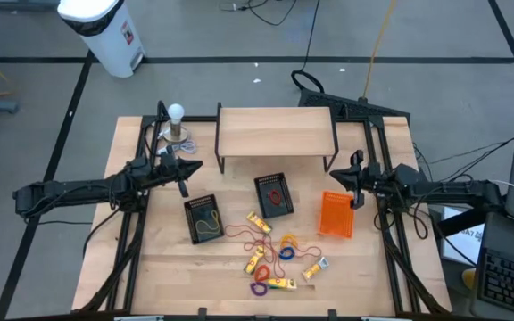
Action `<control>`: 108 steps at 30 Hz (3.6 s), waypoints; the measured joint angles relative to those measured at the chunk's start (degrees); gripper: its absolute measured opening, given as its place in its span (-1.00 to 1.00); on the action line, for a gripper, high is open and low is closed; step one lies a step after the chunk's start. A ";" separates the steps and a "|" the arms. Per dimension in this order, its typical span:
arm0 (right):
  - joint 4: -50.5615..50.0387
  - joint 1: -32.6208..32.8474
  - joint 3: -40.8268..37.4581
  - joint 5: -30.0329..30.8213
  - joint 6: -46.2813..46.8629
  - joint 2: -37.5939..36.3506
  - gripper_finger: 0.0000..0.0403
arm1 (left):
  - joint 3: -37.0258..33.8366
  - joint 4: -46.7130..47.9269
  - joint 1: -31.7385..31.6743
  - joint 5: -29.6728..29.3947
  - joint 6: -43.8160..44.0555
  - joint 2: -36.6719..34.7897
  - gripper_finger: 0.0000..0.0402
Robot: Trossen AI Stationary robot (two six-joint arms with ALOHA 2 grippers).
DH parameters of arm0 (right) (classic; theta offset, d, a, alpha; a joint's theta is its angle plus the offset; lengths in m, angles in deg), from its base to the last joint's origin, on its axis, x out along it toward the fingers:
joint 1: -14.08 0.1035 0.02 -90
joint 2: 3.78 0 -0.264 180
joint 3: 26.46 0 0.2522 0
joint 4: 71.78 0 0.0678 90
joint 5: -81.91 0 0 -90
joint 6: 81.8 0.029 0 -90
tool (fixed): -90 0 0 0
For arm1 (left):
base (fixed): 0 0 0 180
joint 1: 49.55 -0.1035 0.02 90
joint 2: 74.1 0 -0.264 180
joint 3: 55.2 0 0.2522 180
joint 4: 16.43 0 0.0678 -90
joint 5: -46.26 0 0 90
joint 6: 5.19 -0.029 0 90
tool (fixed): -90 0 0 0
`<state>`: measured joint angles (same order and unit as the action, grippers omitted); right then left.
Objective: Pick & Place Office Desk Supplies
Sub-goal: Put the crayon box into the orange bin
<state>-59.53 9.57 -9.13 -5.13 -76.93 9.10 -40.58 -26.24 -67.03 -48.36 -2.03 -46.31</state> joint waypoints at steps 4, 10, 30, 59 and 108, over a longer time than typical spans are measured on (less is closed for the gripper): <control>-1.13 0.00 -0.09 0.00 -0.14 0.02 -1.00 | 0.00 1.79 0.00 0.05 0.34 0.00 -0.88; -0.90 0.13 -0.15 -0.15 0.02 0.02 -1.00 | 0.00 3.94 -0.01 -0.40 0.33 0.00 -0.88; -0.57 0.11 -0.22 0.02 -1.25 0.02 -1.00 | 0.64 3.30 -0.02 0.01 4.79 0.00 -0.88; 0.01 0.11 -0.26 0.47 1.47 0.05 -1.00 | 27.81 2.01 16.44 -6.46 -1.64 21.09 -0.99; 7.99 0.11 -0.28 -0.02 2.82 0.06 -1.00 | 69.99 51.73 26.19 3.50 -9.01 72.80 0.30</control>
<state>-51.54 9.68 -9.41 -5.15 -74.11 9.17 29.41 25.49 -40.83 -44.86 -11.04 26.49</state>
